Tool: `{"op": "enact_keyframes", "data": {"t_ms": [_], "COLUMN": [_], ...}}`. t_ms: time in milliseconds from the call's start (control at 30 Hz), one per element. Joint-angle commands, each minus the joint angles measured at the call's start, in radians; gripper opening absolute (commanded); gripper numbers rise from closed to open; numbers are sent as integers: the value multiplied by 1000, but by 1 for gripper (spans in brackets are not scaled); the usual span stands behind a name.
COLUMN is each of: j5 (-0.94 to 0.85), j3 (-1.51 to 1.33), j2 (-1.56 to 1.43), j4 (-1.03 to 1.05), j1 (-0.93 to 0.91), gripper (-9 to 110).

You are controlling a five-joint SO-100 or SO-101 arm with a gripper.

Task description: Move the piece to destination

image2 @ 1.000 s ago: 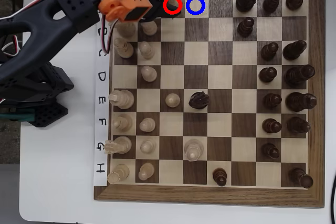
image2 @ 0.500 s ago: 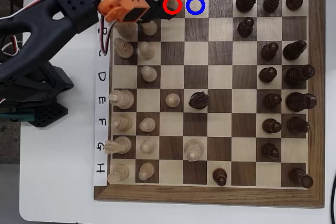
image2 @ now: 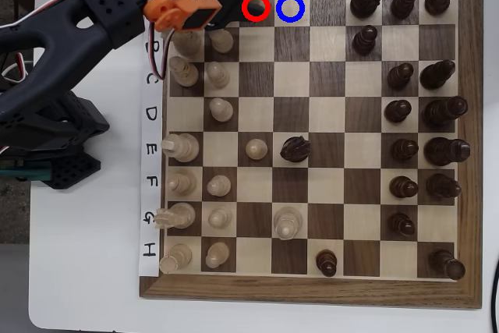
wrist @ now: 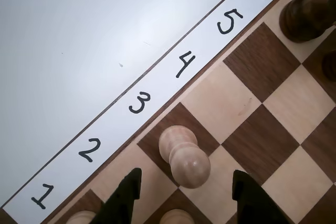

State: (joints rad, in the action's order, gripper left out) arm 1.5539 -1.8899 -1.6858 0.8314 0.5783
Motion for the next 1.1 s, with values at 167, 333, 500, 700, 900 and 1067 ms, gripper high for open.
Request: {"op": "enact_keyframes", "data": {"t_ms": [167,333,500,700,900,1067], "j5": [-14,-14,-11,-17,-17,-18], "j3": [5,5,5,5,14,26], "j2": [-25,-14,-2,15,41,64], "j4": [-29,-41,-48,-55,-63,-64], "j1": [-3,-3,3,9,9,9], "gripper": [21,21,21,21,21,21]}}
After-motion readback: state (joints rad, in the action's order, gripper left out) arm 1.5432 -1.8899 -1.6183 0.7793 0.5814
